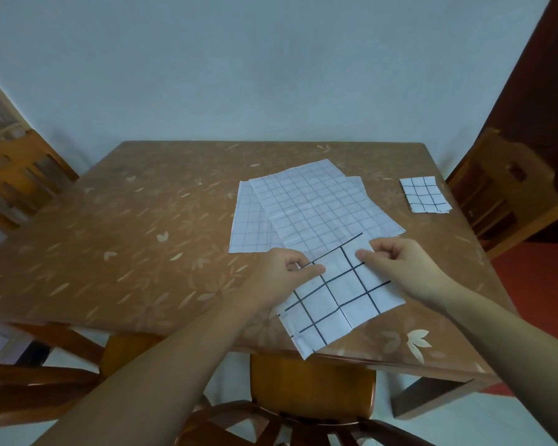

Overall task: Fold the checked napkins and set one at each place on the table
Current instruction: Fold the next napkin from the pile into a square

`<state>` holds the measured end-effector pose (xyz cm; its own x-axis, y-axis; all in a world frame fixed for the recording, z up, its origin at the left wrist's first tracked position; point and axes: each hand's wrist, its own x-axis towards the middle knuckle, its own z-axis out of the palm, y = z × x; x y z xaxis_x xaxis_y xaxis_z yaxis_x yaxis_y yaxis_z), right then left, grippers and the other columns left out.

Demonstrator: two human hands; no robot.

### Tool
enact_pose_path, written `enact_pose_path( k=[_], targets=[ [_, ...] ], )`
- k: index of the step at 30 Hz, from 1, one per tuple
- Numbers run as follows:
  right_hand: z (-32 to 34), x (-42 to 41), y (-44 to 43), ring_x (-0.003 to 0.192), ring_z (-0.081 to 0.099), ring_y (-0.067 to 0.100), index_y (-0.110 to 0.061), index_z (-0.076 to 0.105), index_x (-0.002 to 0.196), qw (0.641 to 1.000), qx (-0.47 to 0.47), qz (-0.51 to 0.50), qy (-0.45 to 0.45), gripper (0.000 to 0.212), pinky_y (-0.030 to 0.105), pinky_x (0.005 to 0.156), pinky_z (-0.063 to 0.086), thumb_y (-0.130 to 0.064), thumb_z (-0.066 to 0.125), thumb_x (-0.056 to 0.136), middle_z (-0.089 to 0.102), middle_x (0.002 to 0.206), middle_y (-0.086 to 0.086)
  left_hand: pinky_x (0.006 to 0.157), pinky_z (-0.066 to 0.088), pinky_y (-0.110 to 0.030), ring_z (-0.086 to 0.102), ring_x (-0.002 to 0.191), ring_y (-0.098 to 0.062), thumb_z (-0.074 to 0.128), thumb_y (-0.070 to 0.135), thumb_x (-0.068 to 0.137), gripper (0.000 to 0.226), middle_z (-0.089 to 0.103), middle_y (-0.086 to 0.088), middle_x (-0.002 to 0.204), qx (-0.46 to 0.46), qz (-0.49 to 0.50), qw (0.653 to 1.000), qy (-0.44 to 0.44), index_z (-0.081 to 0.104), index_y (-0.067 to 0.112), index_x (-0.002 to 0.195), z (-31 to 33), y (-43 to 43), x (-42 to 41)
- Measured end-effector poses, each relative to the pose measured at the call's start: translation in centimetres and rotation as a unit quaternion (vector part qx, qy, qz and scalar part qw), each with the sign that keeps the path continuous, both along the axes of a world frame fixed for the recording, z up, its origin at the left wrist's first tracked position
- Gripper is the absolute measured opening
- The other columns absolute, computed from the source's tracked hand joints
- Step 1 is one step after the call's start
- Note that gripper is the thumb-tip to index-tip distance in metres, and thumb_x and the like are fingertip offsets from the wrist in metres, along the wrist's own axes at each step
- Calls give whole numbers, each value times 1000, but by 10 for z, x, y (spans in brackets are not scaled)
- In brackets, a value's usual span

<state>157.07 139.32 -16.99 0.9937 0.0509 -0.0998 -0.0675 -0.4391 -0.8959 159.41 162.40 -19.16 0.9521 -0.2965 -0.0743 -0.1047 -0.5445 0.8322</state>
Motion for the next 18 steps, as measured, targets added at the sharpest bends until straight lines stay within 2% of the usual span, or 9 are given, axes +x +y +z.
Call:
enact_pose_path(
  k=[2,4,5,8,11,13,15,18],
  targets=[
    [-2,0,2,49,26,12,-11,34,57,999,-27,16,-33,48,26,53,27,-27,61,93,25,55,0,55,36,-15,51,51,2,61,57,86,31,54,18,51,21,-25,999,13,69,30,74,3,-1,0],
    [-3,1,6,52,28,13,-4,37,61,997,-38,31,-53,46,27,54,28,-27,60,94,27,56,1,71,46,-21,65,81,0,55,63,87,34,70,15,80,19,-56,998,25,69,33,92,6,-9,0],
    [-4,1,9,52,31,12,-2,45,63,996,-41,36,-63,43,27,54,30,-27,59,95,30,56,2,72,47,-25,65,84,-4,53,63,88,33,69,12,82,28,-67,997,12,67,33,95,6,-15,1],
    [-5,-1,15,52,40,14,-18,64,69,991,-65,36,-116,29,31,53,35,-31,57,95,48,55,12,62,38,-27,56,66,-7,49,56,94,26,53,16,59,39,-62,996,-50,59,37,80,12,-29,0],
    [-4,1,10,47,35,9,-22,59,64,986,-95,4,-140,33,29,50,31,-32,57,95,41,49,1,57,34,-23,52,56,1,51,50,96,35,54,22,54,18,-53,997,-50,55,40,63,7,-24,2],
    [-8,3,1,47,30,9,-19,50,58,988,-83,-23,-131,39,28,51,29,-31,56,96,34,50,-3,54,31,-21,46,49,2,54,47,95,38,50,18,48,32,-59,997,-41,55,40,58,-1,-16,3],
    [-16,4,-8,49,29,11,-11,43,58,989,-77,-51,-118,44,29,53,29,-30,55,96,31,51,-1,56,35,-20,46,52,0,58,47,93,30,50,14,55,46,-51,997,-30,61,39,64,-12,-7,5],
    [-30,0,-16,50,27,11,-6,34,59,990,-61,-97,-85,48,30,54,30,-28,54,96,29,52,-1,66,44,-18,57,68,-1,61,43,93,25,62,13,75,15,-26,999,19,72,23,83,-20,3,6]
  ],
)
